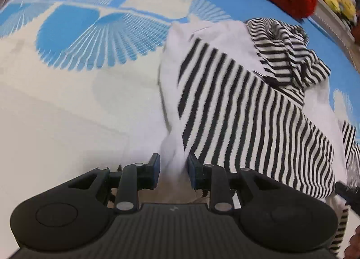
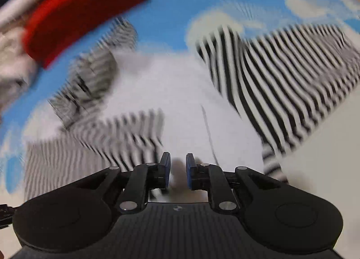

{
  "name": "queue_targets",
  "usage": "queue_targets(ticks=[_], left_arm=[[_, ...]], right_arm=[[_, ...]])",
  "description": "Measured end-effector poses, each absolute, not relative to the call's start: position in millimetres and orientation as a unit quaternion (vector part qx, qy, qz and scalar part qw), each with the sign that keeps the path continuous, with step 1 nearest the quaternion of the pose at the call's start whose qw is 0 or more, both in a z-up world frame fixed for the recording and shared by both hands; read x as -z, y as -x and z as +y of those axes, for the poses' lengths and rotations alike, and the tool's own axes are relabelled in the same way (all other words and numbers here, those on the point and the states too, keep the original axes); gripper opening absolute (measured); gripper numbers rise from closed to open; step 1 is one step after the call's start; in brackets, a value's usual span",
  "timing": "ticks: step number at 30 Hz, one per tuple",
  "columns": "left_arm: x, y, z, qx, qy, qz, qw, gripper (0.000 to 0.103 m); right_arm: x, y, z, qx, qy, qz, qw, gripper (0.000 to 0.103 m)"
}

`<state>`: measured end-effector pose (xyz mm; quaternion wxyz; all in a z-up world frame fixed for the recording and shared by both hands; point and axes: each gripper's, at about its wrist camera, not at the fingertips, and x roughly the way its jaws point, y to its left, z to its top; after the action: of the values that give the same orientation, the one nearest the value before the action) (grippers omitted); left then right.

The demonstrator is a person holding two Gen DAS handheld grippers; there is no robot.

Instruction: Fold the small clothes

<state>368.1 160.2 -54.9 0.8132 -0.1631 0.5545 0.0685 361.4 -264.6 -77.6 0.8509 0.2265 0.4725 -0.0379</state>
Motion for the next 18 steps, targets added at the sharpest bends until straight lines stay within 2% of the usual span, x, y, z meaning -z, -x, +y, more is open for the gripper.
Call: queue_targets(ticks=[3,5,6,7,9,11,13,14,16,18], left_arm=[[47.4,-366.6,163.7,-0.057,0.185,0.542,0.818,0.028],[50.1,-368.6,157.8,-0.046,0.169,0.551,0.816,0.028],[52.9,-371.0,155.4,-0.046,0.162,0.558,0.812,0.024],[55.0,-370.9,155.7,-0.048,0.153,0.562,0.811,0.009],[46.7,-368.6,166.0,-0.071,0.161,0.547,0.818,0.006],[31.7,-364.0,180.1,-0.091,0.17,0.526,0.828,0.006],[37.0,-362.8,188.0,-0.092,0.178,0.545,0.814,0.008],[45.4,-363.8,190.1,-0.084,0.184,0.566,0.799,0.011],[48.3,-363.6,192.5,-0.097,0.182,0.572,0.794,0.025],[31.8,-361.8,191.9,-0.109,0.172,0.537,0.818,0.025]], right_arm=[[70.3,-358.8,-258.2,0.031,-0.221,0.46,0.859,0.017],[64.9,-356.8,-259.2,0.03,-0.214,0.452,0.865,0.026],[63.4,-360.2,-258.5,0.03,-0.214,0.451,0.866,0.027],[63.4,-361.1,-257.2,0.029,-0.214,0.452,0.865,0.027],[65.9,-360.3,-257.0,0.029,-0.217,0.456,0.862,0.027],[64.9,-364.0,-256.0,0.027,-0.218,0.456,0.862,0.027],[63.7,-365.5,-253.5,0.023,-0.213,0.454,0.865,0.027],[63.7,-365.9,-252.4,0.02,-0.211,0.455,0.865,0.027],[66.1,-366.3,-251.2,0.021,-0.207,0.463,0.862,0.027],[68.8,-365.5,-251.2,0.026,-0.205,0.47,0.858,0.027]])
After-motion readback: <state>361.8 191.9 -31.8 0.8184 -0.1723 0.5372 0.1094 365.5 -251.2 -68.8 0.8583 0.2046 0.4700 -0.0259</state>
